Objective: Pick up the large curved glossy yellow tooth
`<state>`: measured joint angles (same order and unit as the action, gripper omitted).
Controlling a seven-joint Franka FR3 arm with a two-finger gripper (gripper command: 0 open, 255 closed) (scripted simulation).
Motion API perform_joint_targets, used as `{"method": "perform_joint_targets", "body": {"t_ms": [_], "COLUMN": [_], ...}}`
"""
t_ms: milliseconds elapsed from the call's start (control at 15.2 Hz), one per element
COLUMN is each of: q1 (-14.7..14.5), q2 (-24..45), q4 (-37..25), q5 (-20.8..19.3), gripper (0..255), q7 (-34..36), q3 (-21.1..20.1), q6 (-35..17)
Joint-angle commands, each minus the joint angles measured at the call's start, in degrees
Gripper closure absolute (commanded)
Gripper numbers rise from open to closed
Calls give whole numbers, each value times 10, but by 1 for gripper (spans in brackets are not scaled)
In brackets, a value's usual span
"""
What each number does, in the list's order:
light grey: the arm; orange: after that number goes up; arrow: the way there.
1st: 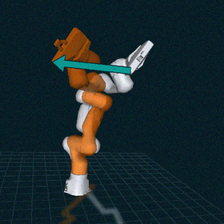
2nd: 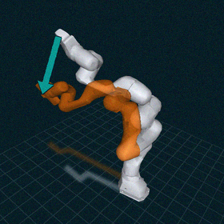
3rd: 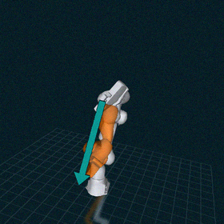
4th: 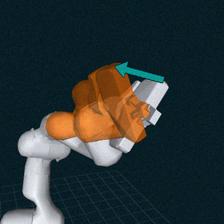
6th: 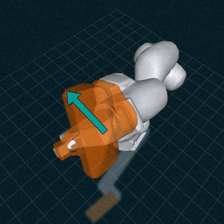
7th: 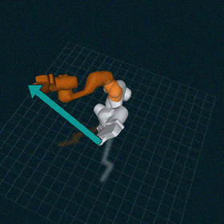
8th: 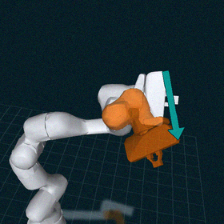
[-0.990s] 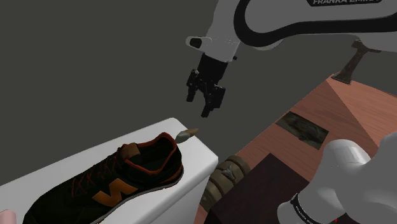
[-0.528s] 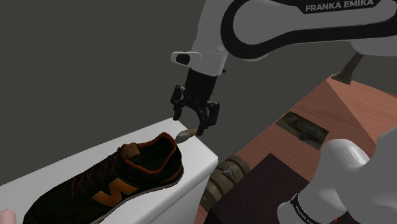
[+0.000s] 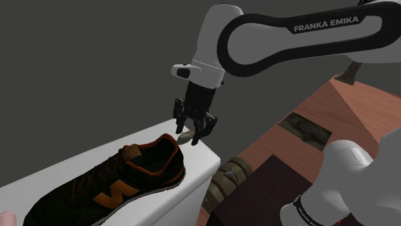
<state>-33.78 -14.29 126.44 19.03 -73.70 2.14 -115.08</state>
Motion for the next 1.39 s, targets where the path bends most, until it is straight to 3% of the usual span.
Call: {"method": "perform_joint_targets", "body": {"t_ms": [0,528,1320], "q1": [-1,-1,2], "q2": [1,1,-11], "q4": [2,2,-77], "q5": [0,0,-11], "gripper": [255,255,255], "q7": [0,-1,26], "q3": [-1,0,2], "q6": [2,2,90]}}
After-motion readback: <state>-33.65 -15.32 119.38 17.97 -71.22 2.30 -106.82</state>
